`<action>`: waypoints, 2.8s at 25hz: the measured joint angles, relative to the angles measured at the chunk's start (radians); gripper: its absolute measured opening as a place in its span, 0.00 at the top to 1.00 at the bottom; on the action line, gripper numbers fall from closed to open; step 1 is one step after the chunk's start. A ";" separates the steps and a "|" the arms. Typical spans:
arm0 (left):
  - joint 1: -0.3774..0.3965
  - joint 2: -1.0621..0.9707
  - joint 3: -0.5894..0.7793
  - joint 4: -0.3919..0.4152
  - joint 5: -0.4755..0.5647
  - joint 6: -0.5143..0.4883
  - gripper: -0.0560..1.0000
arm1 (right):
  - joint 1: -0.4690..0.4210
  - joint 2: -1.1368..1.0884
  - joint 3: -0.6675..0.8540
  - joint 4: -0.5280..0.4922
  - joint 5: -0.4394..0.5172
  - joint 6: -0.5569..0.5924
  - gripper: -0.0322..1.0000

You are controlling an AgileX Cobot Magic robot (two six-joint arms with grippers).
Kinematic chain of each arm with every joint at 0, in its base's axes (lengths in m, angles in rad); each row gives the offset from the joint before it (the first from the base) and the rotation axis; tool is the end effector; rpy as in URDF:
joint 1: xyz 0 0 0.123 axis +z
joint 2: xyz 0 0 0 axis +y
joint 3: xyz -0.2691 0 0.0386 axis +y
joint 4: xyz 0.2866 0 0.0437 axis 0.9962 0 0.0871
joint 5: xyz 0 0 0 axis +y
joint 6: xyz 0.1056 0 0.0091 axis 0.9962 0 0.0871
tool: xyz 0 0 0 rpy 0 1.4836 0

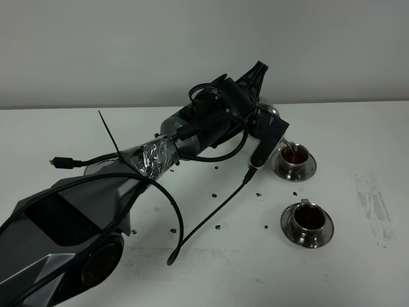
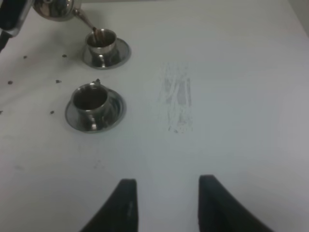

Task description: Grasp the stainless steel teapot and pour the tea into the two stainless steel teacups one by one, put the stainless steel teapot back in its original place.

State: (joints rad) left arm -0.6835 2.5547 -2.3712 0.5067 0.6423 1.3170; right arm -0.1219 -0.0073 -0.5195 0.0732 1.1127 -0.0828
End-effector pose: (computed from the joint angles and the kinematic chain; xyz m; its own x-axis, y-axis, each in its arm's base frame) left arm 0.4958 -0.3640 0.1670 0.5019 0.8086 0.3071 0.4082 -0.5345 0.7401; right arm 0.0498 0.0009 0.2909 -0.4764 0.0077 -0.8792 0.0402 0.9991 -0.0130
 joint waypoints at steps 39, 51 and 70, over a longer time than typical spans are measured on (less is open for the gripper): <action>0.000 0.000 0.000 0.008 -0.027 0.048 0.74 | 0.000 0.000 0.000 -0.002 0.000 0.000 0.68; 0.000 0.000 0.000 -0.012 -0.013 0.044 0.74 | 0.000 0.000 0.000 -0.003 0.000 0.000 0.68; 0.051 -0.024 0.000 -0.233 0.084 -0.096 0.74 | 0.000 0.000 0.000 -0.003 0.000 0.000 0.68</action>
State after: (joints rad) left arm -0.6325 2.5306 -2.3712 0.2739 0.7260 1.2212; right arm -0.1219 -0.0073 -0.5195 0.0703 1.1127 -0.0828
